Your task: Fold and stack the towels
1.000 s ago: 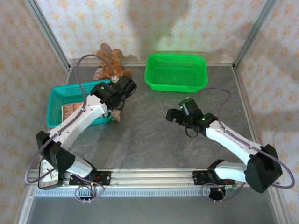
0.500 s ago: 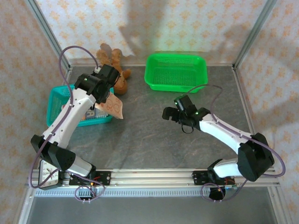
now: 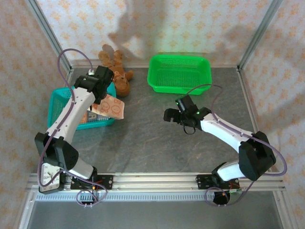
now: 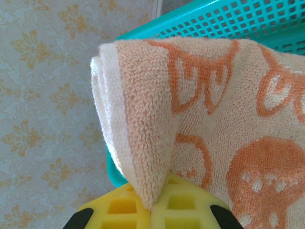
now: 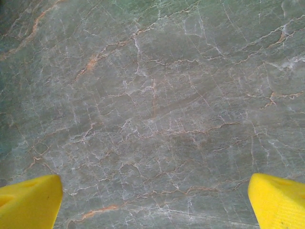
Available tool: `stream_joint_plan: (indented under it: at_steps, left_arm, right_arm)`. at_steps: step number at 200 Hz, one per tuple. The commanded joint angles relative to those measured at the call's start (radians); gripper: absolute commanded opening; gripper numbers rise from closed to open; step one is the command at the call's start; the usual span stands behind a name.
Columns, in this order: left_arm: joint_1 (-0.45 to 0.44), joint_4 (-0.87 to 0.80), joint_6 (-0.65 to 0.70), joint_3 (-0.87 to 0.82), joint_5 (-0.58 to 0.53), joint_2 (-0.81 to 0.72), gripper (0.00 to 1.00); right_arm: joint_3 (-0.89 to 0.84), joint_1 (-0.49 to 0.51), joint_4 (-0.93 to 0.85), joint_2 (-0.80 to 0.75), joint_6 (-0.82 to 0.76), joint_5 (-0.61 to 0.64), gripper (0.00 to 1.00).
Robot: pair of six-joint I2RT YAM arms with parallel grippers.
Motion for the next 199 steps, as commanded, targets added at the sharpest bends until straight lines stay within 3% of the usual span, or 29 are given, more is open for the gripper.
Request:
stream_joint_plan:
  at_steps: [1,78,110,129,199]
  left_arm:
    - [0.035,0.060,0.003,-0.047,-0.065,0.023,0.00]
    - [0.103,0.132,-0.065,-0.087,-0.046,0.024,0.00]
    - [0.102,0.084,-0.120,-0.013,0.046,0.001,0.00]
    - [0.088,0.076,-0.143,0.014,0.123,-0.019,0.00]
    - [-0.001,0.022,-0.235,0.186,0.248,-0.002,0.00]
  right_arm:
    - [0.030,0.006,-0.008,0.013,-0.026,0.013,0.99]
    - [0.037,0.006,-0.011,0.033,-0.030,0.015,0.99]
    - [0.040,0.007,-0.010,0.044,-0.022,0.013,0.99]
    - [0.041,0.006,-0.005,0.051,-0.013,0.011,0.99]
    - [0.044,0.006,-0.005,0.060,0.012,0.014,0.99]
